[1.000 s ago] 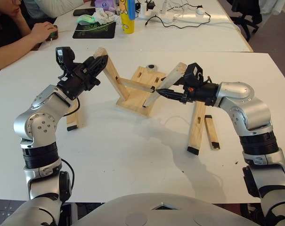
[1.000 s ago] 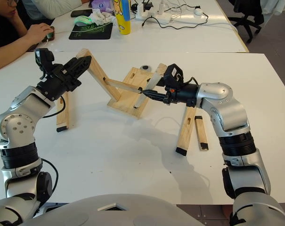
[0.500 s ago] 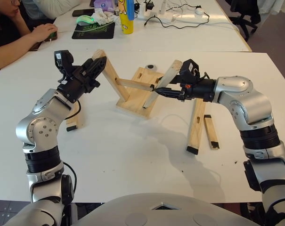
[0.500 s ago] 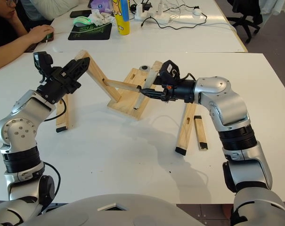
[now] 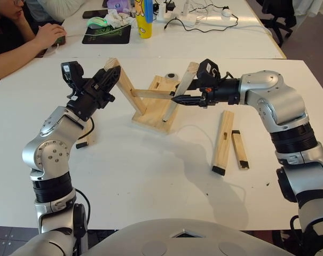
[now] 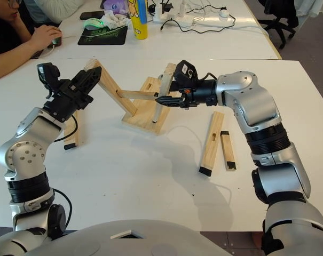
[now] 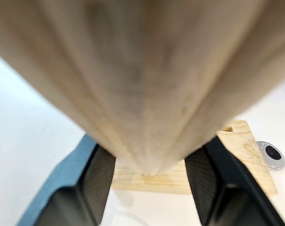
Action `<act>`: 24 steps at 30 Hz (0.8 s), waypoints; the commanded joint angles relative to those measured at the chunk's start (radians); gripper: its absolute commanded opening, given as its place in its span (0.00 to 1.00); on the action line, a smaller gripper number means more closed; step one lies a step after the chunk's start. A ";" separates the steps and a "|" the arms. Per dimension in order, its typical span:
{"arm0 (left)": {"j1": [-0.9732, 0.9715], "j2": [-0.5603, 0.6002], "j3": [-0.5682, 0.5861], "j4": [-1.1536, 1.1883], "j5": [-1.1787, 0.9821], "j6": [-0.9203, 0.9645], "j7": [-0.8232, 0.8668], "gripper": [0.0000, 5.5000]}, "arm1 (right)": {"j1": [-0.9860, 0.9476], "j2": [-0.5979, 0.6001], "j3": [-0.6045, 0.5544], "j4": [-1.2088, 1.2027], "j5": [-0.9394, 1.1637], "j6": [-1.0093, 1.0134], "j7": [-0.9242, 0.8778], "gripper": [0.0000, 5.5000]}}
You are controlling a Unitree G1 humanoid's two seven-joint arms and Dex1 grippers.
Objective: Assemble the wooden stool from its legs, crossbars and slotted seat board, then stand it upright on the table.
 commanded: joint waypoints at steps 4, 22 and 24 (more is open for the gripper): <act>0.020 -0.013 -0.027 -0.015 0.001 -0.002 -0.010 0.26 | 0.056 -0.041 0.082 0.043 -0.098 0.031 0.033 0.37; -0.073 0.088 -0.148 -0.086 0.140 0.082 0.016 0.22 | 0.048 -0.031 0.038 0.049 -0.076 0.022 0.074 0.37; -0.080 0.095 -0.160 -0.092 0.154 0.091 0.014 0.22 | 0.052 -0.026 0.025 0.038 -0.063 0.041 0.075 0.37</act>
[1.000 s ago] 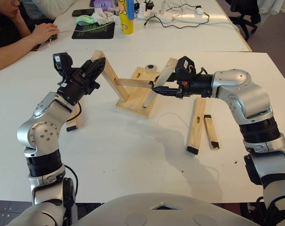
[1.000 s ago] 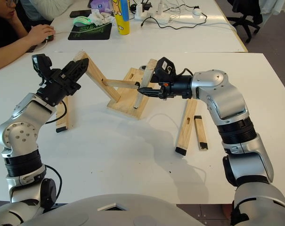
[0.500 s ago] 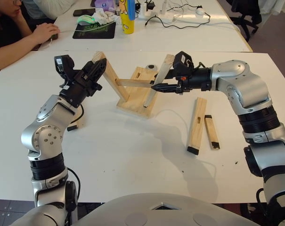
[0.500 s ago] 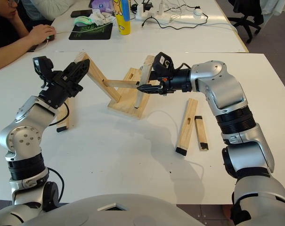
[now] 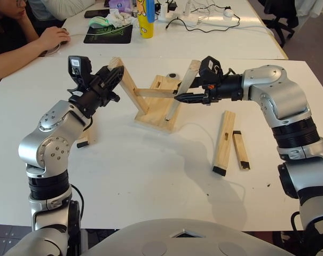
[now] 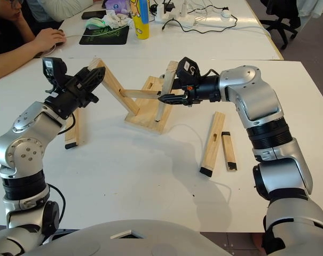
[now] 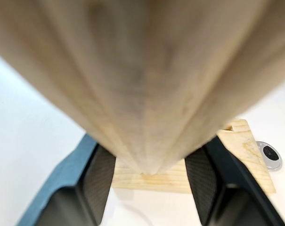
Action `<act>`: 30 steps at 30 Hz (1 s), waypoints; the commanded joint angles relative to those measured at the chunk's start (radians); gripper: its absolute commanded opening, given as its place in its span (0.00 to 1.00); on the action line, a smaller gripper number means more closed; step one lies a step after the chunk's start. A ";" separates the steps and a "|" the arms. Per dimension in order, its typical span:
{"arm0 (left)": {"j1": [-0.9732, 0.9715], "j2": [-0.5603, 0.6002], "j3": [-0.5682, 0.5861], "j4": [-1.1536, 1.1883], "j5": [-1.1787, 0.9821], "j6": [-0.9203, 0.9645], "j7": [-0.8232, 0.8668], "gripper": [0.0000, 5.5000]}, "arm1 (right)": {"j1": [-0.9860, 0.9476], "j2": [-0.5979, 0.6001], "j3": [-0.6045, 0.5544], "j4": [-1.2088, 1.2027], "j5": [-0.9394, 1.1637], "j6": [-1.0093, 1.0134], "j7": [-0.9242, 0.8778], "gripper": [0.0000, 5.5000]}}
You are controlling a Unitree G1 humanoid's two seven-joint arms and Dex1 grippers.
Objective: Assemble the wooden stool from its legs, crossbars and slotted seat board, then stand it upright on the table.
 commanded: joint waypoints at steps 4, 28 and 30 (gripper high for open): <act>-0.040 0.024 -0.065 -0.022 0.030 0.049 -0.028 0.22 | 0.063 -0.007 0.020 -0.036 -0.008 0.105 0.024 0.37; 0.090 -0.067 -0.059 -0.334 -0.100 0.276 0.136 0.21 | 0.409 -0.260 -0.111 -0.476 0.210 0.372 -0.047 0.37; 0.105 -0.037 -0.073 -0.324 -0.067 0.268 0.122 0.21 | 0.428 -0.278 -0.126 -0.487 0.234 0.365 -0.038 0.37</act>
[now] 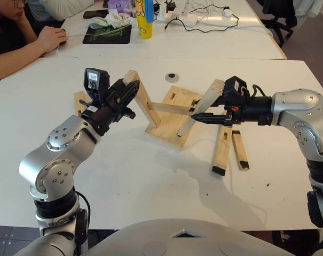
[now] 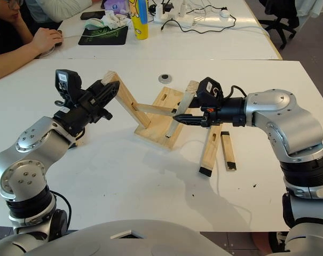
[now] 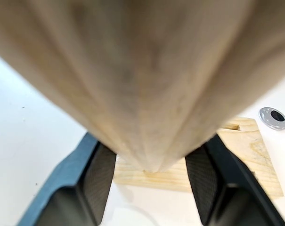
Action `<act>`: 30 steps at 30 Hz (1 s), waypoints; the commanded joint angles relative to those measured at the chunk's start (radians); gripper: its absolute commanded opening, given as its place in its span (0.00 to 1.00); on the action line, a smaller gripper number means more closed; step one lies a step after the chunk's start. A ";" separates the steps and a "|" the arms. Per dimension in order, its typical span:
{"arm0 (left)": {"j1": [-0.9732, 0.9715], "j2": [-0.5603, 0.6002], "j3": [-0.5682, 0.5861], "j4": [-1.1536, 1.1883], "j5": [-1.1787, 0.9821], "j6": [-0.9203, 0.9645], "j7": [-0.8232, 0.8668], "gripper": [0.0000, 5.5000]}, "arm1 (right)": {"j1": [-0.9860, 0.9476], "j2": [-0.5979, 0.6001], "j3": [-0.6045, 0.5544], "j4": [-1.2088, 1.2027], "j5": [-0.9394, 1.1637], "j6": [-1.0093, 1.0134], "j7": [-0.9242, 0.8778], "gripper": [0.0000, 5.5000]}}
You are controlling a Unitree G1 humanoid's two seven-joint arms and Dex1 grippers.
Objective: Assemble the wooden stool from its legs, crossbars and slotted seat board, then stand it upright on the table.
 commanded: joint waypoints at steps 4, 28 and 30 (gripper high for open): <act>0.056 0.086 -0.075 0.028 0.052 -0.001 -0.070 0.21 | 0.156 -0.056 0.023 -0.025 0.040 0.022 0.067 0.37; 0.048 0.142 -0.134 0.055 0.115 -0.063 -0.096 0.21 | 0.086 0.018 -0.003 -0.046 0.008 -0.082 0.008 0.37; 0.041 0.139 -0.136 0.056 0.111 -0.062 -0.095 0.21 | 0.108 0.025 0.019 -0.045 -0.013 -0.084 -0.006 0.37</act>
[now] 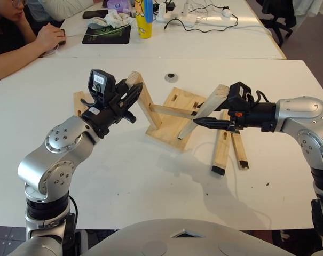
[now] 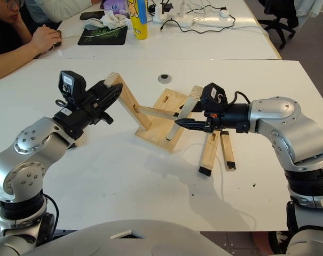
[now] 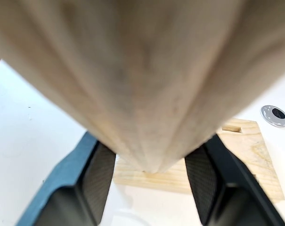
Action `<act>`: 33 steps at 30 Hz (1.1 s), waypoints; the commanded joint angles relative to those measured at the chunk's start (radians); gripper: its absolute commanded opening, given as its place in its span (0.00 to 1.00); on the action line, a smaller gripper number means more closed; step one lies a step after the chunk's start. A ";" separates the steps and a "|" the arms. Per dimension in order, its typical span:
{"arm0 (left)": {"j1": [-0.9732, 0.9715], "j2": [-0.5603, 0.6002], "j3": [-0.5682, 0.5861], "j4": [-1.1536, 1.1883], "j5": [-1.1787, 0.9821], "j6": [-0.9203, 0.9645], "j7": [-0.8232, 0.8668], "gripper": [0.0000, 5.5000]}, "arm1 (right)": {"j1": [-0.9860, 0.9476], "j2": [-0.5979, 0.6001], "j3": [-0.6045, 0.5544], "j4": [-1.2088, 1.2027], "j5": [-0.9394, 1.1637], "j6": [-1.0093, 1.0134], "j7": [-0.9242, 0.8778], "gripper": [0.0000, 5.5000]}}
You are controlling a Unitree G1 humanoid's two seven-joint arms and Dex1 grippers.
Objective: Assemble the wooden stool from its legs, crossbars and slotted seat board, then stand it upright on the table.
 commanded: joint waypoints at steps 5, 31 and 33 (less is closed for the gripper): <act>0.023 0.021 -0.051 0.042 0.025 0.055 -0.019 0.21 | 0.119 0.047 0.146 -0.033 -0.070 0.042 -0.068 0.37; -0.075 -0.059 -0.111 -0.030 -0.029 0.121 0.009 0.21 | 0.037 0.104 0.297 0.074 -0.135 0.088 -0.137 0.37; -0.067 -0.070 -0.130 -0.022 -0.024 0.128 0.005 0.21 | 0.010 0.104 0.310 0.099 -0.133 0.098 -0.112 0.37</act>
